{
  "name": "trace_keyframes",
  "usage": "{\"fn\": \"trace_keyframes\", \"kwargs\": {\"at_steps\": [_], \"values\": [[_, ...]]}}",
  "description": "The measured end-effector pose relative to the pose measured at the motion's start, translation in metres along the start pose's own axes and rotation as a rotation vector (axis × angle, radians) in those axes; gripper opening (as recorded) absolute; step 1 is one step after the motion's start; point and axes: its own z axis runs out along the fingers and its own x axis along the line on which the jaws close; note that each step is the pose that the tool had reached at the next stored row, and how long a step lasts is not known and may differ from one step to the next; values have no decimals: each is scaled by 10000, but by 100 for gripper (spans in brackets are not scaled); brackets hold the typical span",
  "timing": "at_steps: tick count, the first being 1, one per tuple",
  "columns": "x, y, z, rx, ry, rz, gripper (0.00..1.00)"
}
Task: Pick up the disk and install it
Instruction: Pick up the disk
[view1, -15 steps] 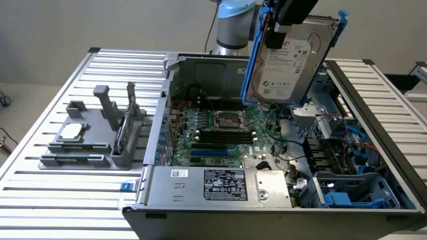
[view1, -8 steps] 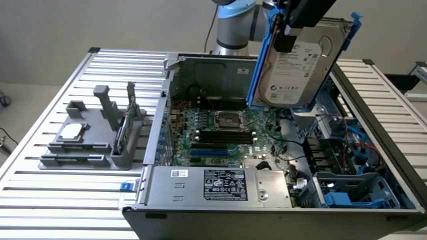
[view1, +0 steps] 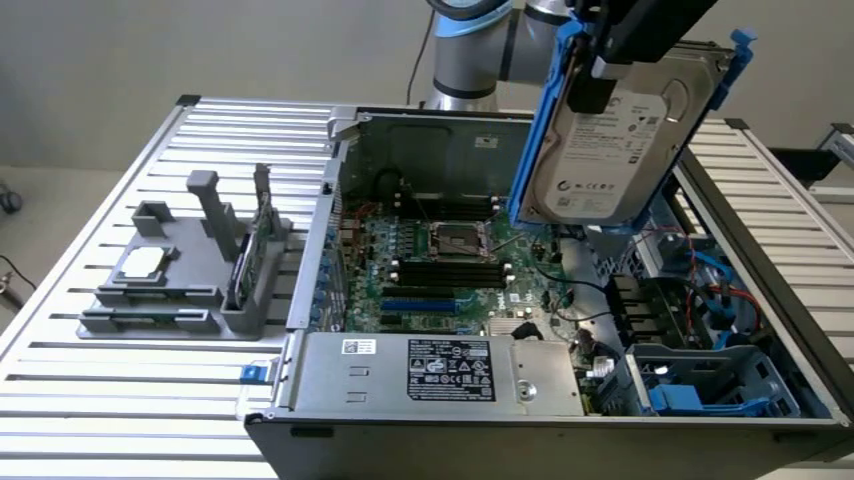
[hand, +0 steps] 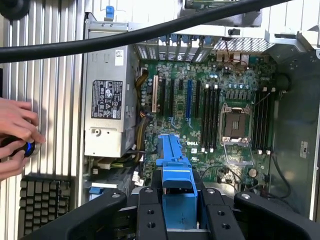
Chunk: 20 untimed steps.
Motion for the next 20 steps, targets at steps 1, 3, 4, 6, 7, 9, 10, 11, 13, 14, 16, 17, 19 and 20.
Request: {"fn": "trace_keyframes", "kwargs": {"at_steps": [1, 3, 4, 6, 7, 9, 10, 11, 13, 14, 16, 17, 19, 20], "values": [[23, -20, -3, -3, -7, 0, 33], [60, -68, -7, -16, -11, -1, 33], [77, -99, -9, -26, -11, -1, 33], [111, -163, -13, -47, -14, -1, 33], [128, -196, -14, -60, -15, -2, 33], [160, -254, -17, -90, -18, -2, 33], [176, -283, -18, -106, -19, -2, 33], [193, -312, -19, -122, -20, -2, 33], [232, -370, -29, -133, -23, -3, 33], [253, -398, -35, -136, -23, -3, 33], [294, -454, -47, -140, -24, -2, 33], [316, -484, -54, -142, -23, -3, 33], [361, -544, -65, -149, -23, -3, 33], [382, -572, -68, -154, -24, -2, 33]]}}
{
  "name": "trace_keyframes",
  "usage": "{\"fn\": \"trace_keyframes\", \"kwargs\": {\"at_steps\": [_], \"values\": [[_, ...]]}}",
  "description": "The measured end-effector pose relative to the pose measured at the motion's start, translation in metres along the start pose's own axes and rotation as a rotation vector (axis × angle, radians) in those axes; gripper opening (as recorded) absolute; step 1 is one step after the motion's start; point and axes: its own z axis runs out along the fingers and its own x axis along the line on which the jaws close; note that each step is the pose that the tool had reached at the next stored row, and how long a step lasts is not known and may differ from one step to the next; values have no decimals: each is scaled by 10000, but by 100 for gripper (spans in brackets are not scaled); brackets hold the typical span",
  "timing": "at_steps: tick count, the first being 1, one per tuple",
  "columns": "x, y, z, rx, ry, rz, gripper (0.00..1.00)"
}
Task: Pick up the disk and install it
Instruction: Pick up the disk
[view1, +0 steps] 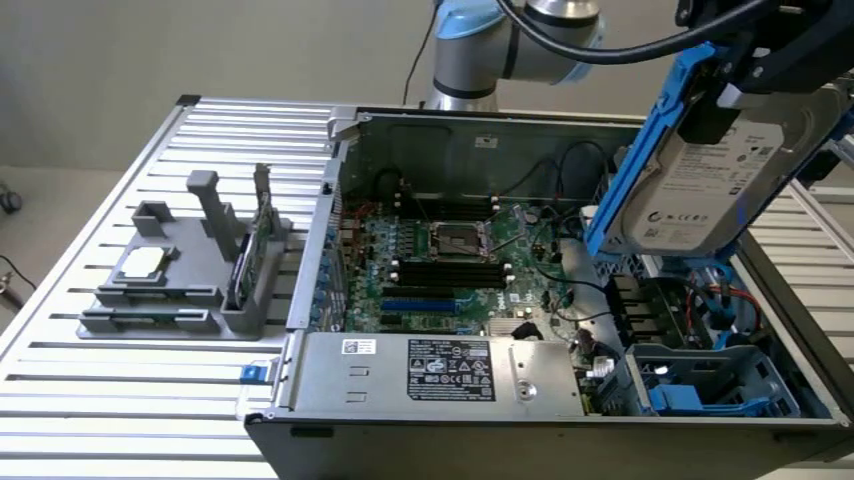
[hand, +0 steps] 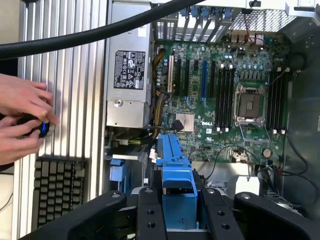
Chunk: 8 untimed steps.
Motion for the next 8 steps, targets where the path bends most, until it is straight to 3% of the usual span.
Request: {"fn": "trace_keyframes", "kwargs": {"at_steps": [8], "values": [[156, -195, -14, -47, -3, -1, 33]]}}
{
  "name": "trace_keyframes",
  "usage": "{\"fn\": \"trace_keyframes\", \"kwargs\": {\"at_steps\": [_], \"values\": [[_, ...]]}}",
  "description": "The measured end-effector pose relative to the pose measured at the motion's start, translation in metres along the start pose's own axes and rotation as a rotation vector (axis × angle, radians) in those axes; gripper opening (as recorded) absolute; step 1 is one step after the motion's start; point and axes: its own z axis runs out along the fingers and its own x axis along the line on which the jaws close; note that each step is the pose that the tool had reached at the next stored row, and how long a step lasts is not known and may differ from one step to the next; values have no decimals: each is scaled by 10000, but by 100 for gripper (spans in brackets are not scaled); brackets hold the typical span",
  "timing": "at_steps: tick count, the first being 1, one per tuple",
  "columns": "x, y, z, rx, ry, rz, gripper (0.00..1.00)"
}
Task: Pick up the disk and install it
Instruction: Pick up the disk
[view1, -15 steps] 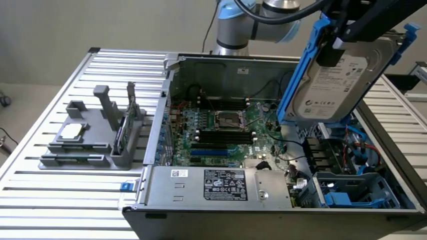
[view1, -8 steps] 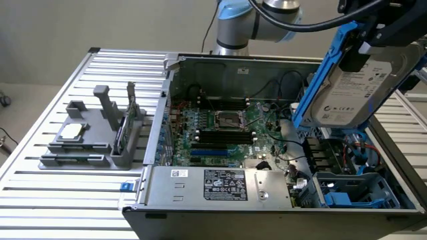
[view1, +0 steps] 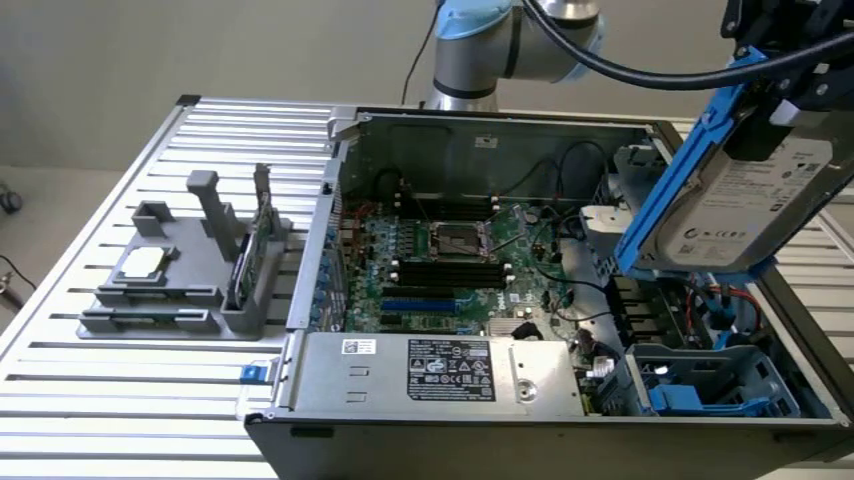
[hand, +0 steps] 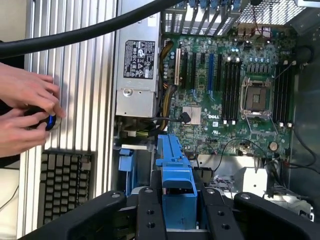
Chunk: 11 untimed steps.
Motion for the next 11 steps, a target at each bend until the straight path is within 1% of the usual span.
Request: {"fn": "trace_keyframes", "kwargs": {"at_steps": [6, 9, 11], "values": [[85, -129, -7, 0, -13, -1, 33], [124, -158, -8, 1, -22, 6, 33], [141, -181, -10, 2, -38, 9, 33]]}}
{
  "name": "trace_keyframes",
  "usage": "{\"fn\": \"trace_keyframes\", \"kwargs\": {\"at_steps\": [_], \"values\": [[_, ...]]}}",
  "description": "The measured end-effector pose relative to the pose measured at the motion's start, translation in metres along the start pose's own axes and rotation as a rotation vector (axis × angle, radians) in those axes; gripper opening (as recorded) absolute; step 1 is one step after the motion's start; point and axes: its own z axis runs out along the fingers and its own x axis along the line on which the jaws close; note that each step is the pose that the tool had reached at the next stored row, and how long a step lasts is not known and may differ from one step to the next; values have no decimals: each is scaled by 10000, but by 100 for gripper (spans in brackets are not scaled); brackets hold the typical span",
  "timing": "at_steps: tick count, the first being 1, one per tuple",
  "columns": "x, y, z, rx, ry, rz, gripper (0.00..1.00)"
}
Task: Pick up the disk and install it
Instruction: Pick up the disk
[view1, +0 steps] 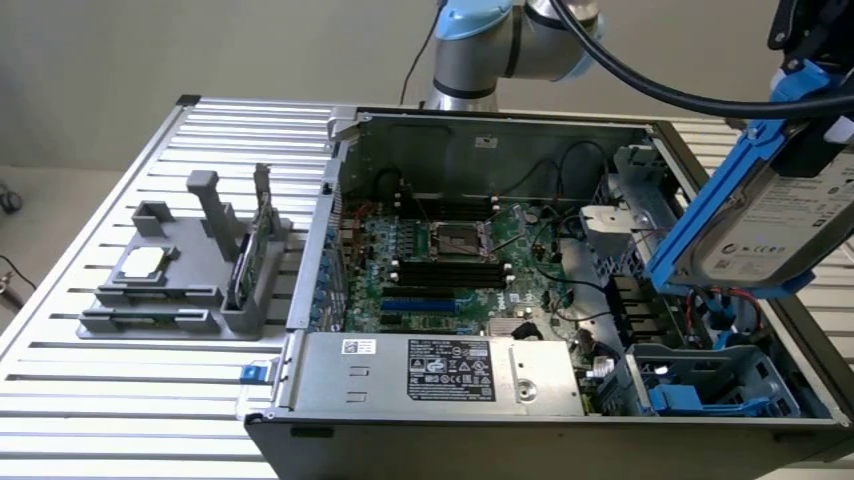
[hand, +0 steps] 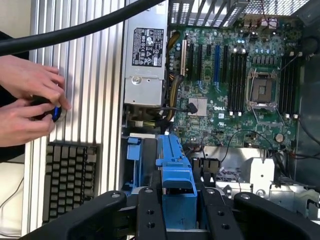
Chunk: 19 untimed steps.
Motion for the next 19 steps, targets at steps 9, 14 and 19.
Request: {"fn": "trace_keyframes", "kwargs": {"at_steps": [9, 14, 19], "values": [[66, -42, -1, 16, -140, 142, 33], [104, -46, 5, 21, -180, 265, 33], [128, -46, 8, 141, -190, 266, 33]]}}
